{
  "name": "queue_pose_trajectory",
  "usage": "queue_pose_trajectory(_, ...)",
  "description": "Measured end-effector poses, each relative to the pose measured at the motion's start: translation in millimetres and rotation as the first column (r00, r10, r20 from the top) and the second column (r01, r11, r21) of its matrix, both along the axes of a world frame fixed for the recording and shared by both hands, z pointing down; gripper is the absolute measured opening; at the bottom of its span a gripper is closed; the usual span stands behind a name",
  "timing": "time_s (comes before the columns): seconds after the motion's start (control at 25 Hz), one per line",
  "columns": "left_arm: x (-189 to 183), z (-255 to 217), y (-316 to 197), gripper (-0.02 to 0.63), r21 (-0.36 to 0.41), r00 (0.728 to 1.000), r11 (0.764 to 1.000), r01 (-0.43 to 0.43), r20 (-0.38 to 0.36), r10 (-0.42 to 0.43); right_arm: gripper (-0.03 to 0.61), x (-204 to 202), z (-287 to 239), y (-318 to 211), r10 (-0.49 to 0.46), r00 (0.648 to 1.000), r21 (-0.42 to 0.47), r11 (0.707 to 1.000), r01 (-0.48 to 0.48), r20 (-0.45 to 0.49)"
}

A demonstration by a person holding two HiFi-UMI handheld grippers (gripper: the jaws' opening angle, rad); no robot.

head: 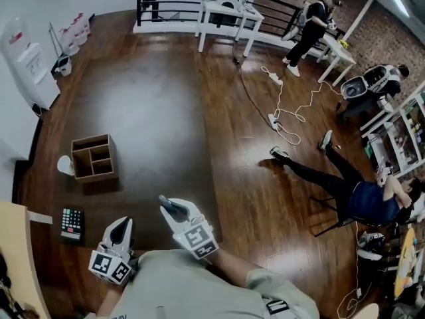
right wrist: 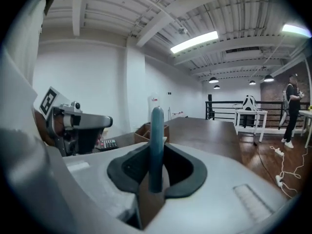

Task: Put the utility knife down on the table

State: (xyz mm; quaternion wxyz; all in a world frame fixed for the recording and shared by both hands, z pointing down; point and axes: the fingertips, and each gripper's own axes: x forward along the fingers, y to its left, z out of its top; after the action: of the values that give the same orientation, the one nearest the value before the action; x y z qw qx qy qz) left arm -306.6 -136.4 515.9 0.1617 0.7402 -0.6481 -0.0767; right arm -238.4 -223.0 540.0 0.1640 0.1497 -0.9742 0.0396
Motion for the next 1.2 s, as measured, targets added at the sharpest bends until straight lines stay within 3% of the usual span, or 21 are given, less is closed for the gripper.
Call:
queue_pose_trajectory(0.2,-8,33,-30,0.002,-0.096,0.999,0.994,-0.043,-0.03,0.04,0.074,-12,70,-41,0.002,0.989,0.007,1.0,-0.001,-0.15)
queue_pose_trajectory(0.52,-15,84,-50,0.002,-0.235,0.992,0.967,-0.093,-0.104,0.07,0.074,-24,142,-54,-0.021,0.949,-0.013,1.0,0.017,-0.315)
queue_pose_trajectory(0.8,-14,94,-54,0.002,-0.269,0.986,0.954,-0.129,-0.134,0.095,0.074,-27,166,-46,-0.053,0.918,-0.038,0.998,0.041,-0.394)
queue_pose_trajectory(1.2,-11,95,-60,0.003,-0.257,0.982,0.954,-0.151,-0.146,0.116,0.075,-21,193,-44,-0.086,0.867,-0.059,0.996,0.065,-0.491)
